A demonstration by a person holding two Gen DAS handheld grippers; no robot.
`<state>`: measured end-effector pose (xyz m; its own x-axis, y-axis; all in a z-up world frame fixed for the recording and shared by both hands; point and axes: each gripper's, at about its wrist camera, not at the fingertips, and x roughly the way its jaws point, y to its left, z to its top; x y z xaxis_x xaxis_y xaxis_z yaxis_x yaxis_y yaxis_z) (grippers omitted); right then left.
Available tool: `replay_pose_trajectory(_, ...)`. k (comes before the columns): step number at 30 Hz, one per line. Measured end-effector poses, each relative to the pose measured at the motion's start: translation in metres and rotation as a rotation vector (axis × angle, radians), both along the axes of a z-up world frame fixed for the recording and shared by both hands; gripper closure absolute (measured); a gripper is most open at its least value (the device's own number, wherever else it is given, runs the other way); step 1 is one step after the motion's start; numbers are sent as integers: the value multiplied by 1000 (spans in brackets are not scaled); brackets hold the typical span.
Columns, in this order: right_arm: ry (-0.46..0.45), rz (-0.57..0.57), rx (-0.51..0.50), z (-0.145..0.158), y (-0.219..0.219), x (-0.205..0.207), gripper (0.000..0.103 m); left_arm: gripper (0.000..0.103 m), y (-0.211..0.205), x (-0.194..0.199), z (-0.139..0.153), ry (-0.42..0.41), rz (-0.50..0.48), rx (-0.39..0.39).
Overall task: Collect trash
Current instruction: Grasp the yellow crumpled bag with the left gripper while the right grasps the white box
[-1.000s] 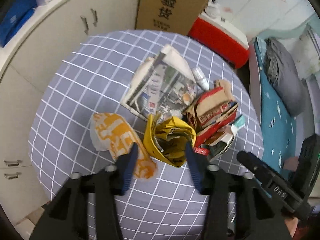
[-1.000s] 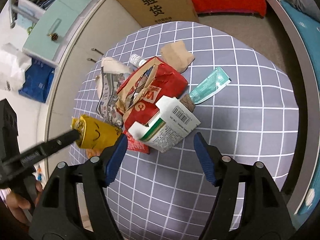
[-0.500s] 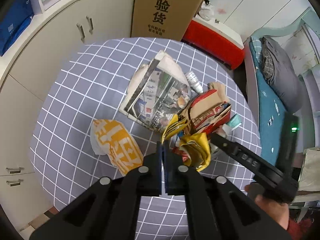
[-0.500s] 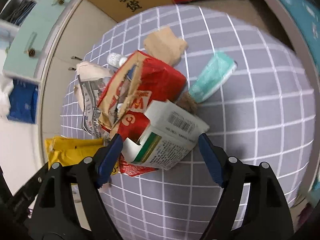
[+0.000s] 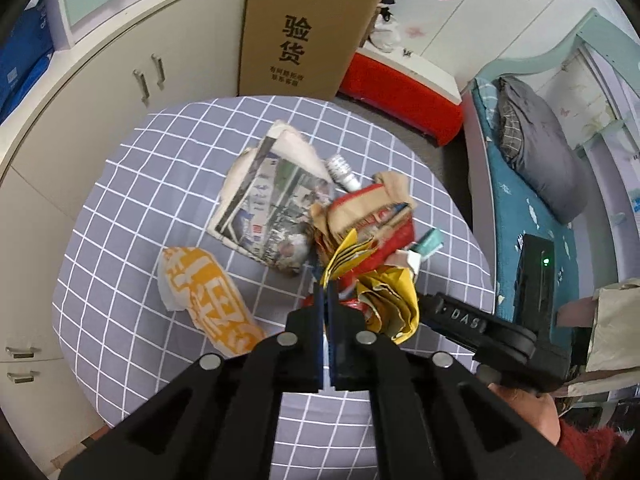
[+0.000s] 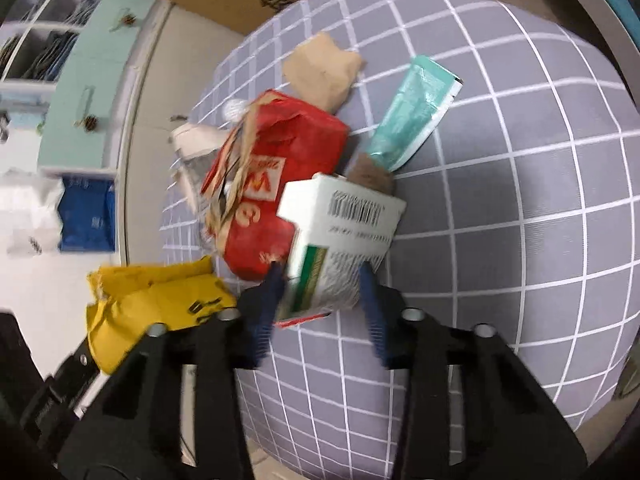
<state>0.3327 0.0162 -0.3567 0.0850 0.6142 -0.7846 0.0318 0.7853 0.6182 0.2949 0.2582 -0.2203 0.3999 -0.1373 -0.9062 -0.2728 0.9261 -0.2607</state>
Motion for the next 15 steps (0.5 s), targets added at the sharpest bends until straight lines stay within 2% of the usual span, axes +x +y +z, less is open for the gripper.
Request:
replay_pose_trajectory(5, 7, -9, 31, 2, -11, -7, 77, 102, -12, -5, 3, -9, -22, -1)
replay_pose_trajectory(15, 10, -25, 53, 14, -32, -25, 81, 102, -21, -11, 5, -13, -29, -11)
